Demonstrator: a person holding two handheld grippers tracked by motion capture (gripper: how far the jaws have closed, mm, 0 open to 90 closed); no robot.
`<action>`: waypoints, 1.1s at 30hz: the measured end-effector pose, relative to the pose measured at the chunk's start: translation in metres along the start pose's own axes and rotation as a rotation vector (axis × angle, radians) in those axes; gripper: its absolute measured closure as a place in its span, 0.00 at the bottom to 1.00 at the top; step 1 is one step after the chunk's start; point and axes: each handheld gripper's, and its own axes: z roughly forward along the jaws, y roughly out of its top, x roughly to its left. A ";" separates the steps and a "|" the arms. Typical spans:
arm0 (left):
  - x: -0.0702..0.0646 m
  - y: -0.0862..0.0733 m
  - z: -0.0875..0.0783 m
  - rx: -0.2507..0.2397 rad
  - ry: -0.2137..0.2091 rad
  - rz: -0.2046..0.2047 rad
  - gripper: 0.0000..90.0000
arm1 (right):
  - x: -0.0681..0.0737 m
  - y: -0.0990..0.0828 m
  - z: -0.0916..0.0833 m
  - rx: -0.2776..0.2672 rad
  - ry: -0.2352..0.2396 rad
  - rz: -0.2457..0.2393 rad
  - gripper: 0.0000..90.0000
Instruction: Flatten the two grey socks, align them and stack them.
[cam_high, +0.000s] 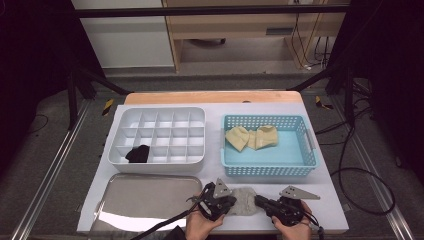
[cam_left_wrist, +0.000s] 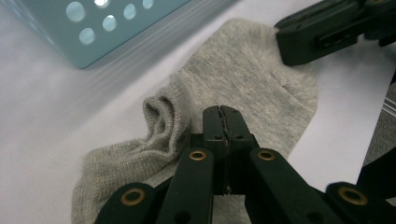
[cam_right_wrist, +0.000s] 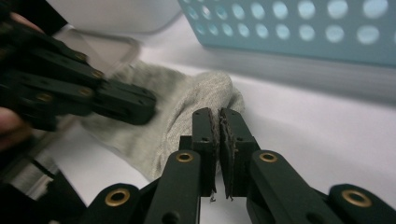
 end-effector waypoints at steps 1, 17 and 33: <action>0.000 0.000 0.000 -0.001 0.000 -0.001 0.99 | 0.001 0.002 -0.002 -0.022 0.022 0.002 0.95; 0.018 -0.003 -0.057 -0.063 0.087 -0.023 0.83 | 0.016 0.018 -0.004 -0.041 0.080 -0.070 0.95; 0.034 -0.028 -0.050 0.006 0.067 -0.070 0.92 | 0.042 0.031 0.010 0.007 0.114 -0.185 0.95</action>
